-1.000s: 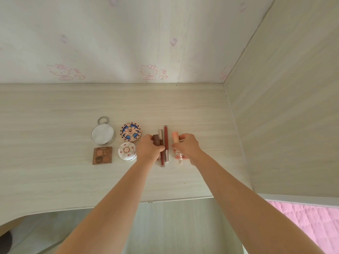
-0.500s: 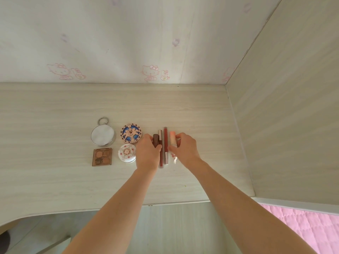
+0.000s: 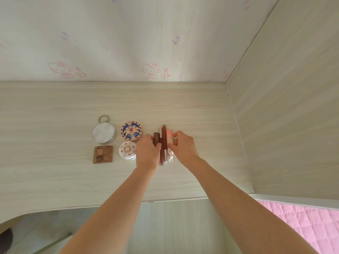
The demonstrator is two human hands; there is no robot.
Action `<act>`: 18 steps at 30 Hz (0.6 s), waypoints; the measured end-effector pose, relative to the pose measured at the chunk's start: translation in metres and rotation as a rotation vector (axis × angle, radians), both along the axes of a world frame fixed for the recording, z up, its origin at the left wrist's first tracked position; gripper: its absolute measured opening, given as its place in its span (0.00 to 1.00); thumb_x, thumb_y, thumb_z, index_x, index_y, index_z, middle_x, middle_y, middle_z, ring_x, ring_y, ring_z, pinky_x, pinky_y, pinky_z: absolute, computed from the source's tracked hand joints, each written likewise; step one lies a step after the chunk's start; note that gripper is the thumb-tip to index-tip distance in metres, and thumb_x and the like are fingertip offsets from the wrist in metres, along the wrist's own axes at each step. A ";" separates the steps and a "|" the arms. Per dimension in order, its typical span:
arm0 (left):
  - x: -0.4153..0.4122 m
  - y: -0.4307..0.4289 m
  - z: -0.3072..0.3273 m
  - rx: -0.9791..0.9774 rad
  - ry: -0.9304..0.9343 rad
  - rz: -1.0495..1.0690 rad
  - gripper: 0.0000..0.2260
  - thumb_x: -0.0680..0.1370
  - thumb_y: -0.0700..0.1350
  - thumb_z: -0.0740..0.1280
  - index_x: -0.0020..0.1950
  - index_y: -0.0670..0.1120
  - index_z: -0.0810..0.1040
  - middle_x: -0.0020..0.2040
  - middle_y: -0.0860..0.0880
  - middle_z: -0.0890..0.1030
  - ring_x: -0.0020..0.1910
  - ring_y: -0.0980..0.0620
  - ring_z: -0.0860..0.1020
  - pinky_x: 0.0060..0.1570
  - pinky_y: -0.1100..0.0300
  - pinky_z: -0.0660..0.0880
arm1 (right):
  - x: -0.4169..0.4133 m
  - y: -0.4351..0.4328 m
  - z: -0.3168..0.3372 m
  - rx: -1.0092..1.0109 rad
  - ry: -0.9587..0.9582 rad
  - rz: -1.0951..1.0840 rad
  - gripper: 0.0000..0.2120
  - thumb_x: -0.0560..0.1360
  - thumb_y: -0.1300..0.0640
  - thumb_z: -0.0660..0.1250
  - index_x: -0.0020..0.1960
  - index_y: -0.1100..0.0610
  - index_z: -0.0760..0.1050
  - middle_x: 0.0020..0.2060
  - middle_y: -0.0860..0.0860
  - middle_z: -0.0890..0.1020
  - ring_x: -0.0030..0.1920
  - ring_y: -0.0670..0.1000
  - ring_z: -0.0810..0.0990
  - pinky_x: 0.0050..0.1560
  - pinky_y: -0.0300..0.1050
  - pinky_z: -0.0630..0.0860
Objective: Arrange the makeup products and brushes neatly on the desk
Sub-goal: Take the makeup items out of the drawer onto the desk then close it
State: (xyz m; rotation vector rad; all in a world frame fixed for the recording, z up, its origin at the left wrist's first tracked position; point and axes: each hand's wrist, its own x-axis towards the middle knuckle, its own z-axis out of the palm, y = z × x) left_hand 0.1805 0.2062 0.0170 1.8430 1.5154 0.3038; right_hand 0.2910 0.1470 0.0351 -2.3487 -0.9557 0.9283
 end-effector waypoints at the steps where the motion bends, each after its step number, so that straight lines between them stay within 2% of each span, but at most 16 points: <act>1: 0.000 0.000 0.000 0.005 0.008 -0.011 0.09 0.75 0.42 0.68 0.53 0.40 0.77 0.48 0.44 0.80 0.49 0.47 0.77 0.46 0.57 0.72 | 0.000 -0.001 0.001 0.001 -0.001 0.002 0.15 0.76 0.57 0.67 0.61 0.58 0.72 0.50 0.55 0.80 0.51 0.54 0.79 0.54 0.50 0.76; 7: -0.004 -0.005 0.004 0.000 0.065 -0.104 0.11 0.77 0.43 0.65 0.57 0.40 0.75 0.51 0.43 0.79 0.50 0.46 0.77 0.50 0.51 0.75 | -0.003 -0.007 0.005 -0.014 -0.073 0.062 0.10 0.77 0.56 0.64 0.57 0.59 0.73 0.50 0.54 0.79 0.51 0.54 0.78 0.54 0.51 0.76; 12: -0.011 -0.015 0.014 0.083 0.106 -0.163 0.11 0.79 0.42 0.62 0.59 0.40 0.73 0.50 0.43 0.77 0.49 0.45 0.76 0.44 0.53 0.74 | -0.009 -0.020 0.010 0.011 -0.119 0.102 0.14 0.78 0.56 0.62 0.62 0.58 0.71 0.55 0.53 0.77 0.55 0.55 0.77 0.53 0.49 0.76; 14: -0.018 -0.022 0.017 0.158 0.177 -0.218 0.10 0.79 0.42 0.59 0.58 0.40 0.73 0.49 0.43 0.77 0.52 0.44 0.74 0.41 0.54 0.72 | -0.011 -0.028 0.012 0.008 -0.167 0.131 0.14 0.79 0.56 0.62 0.63 0.58 0.70 0.58 0.53 0.77 0.57 0.55 0.76 0.54 0.47 0.75; 18: -0.039 -0.041 0.020 0.286 0.295 -0.329 0.12 0.79 0.45 0.60 0.61 0.44 0.73 0.53 0.48 0.78 0.58 0.48 0.71 0.45 0.57 0.72 | -0.019 -0.054 0.013 0.027 -0.234 0.183 0.17 0.79 0.56 0.61 0.67 0.57 0.68 0.62 0.53 0.74 0.64 0.54 0.71 0.58 0.48 0.72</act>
